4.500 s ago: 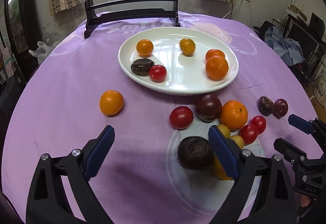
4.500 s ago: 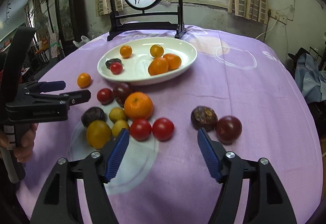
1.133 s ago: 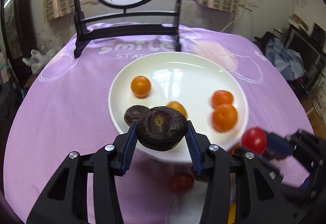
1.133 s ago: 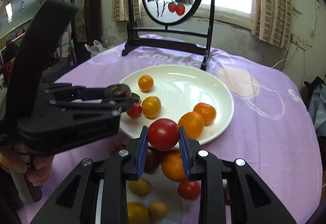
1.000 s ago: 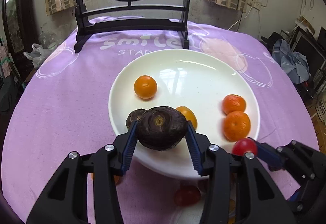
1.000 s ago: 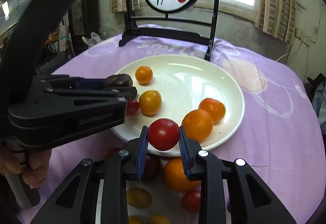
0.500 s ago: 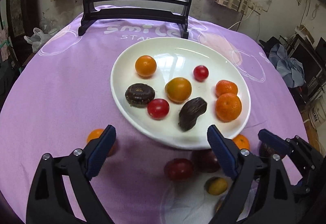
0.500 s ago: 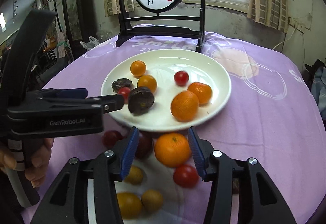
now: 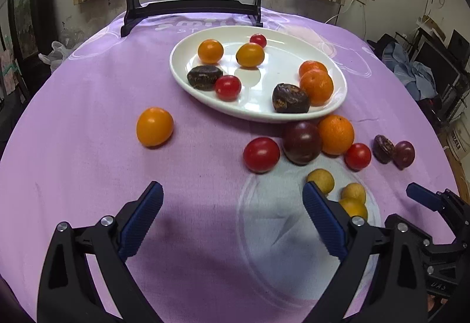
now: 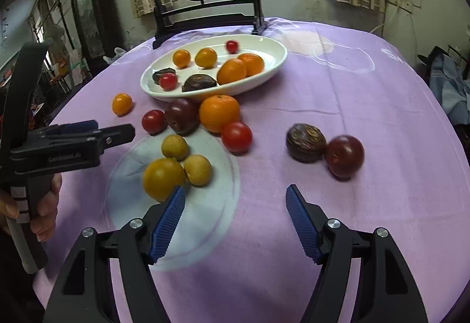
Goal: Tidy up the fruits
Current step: 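Grasp the dark red fruit with the right gripper while the left grasps a large yellow fruit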
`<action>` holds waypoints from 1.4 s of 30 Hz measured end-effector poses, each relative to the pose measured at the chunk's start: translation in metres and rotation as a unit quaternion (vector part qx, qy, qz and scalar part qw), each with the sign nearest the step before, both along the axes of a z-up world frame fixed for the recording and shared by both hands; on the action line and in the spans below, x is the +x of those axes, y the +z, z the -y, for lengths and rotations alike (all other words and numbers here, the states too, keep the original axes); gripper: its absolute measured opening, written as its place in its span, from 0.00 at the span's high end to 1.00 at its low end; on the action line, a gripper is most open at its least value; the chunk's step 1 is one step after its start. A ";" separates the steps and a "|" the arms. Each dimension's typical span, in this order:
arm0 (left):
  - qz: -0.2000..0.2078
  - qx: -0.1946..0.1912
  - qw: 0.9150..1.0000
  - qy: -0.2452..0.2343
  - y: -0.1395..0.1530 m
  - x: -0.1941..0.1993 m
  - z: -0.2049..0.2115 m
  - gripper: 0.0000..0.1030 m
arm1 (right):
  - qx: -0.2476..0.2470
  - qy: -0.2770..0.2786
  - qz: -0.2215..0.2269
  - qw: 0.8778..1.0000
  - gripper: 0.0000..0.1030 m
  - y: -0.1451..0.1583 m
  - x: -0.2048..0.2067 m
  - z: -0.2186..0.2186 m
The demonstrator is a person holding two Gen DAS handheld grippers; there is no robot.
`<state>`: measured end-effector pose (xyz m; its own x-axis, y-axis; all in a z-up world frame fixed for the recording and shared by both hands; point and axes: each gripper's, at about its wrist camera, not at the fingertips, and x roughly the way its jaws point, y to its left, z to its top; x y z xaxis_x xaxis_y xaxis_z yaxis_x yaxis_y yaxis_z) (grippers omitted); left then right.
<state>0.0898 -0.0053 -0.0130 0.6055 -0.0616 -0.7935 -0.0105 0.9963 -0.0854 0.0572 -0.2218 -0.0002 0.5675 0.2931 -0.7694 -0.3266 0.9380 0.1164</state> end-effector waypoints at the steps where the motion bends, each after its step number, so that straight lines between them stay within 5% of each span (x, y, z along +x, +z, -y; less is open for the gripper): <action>1: -0.003 -0.001 1.000 0.001 -0.003 -0.003 0.000 0.09 | -0.005 -0.005 0.001 1.000 0.27 0.000 -0.003 0.002; 9: 0.011 0.006 1.000 -0.017 -0.011 -0.016 0.001 0.09 | -0.056 -0.084 -0.022 0.995 0.26 -0.013 0.001 0.035; 18: 0.009 -0.003 0.999 -0.041 -0.010 -0.012 0.004 0.09 | -0.094 -0.105 -0.020 0.990 0.27 -0.024 0.032 0.045; 21: 0.004 -0.010 0.999 -0.043 -0.012 -0.011 0.004 0.09 | -0.079 -0.117 -0.018 0.990 0.37 -0.025 0.046 0.052; 26: -0.004 -0.013 0.999 -0.047 -0.015 -0.009 0.004 0.09 | -0.076 -0.096 -0.016 0.992 0.38 -0.026 0.066 0.050; 29: -0.002 -0.013 0.998 -0.054 -0.015 -0.010 0.005 0.09 | -0.064 -0.091 -0.013 0.994 0.61 -0.024 0.071 0.050; 42: 0.000 -0.006 0.996 -0.084 -0.004 -0.025 0.029 0.09 | 0.002 -0.038 0.003 0.999 0.62 -0.003 0.028 0.035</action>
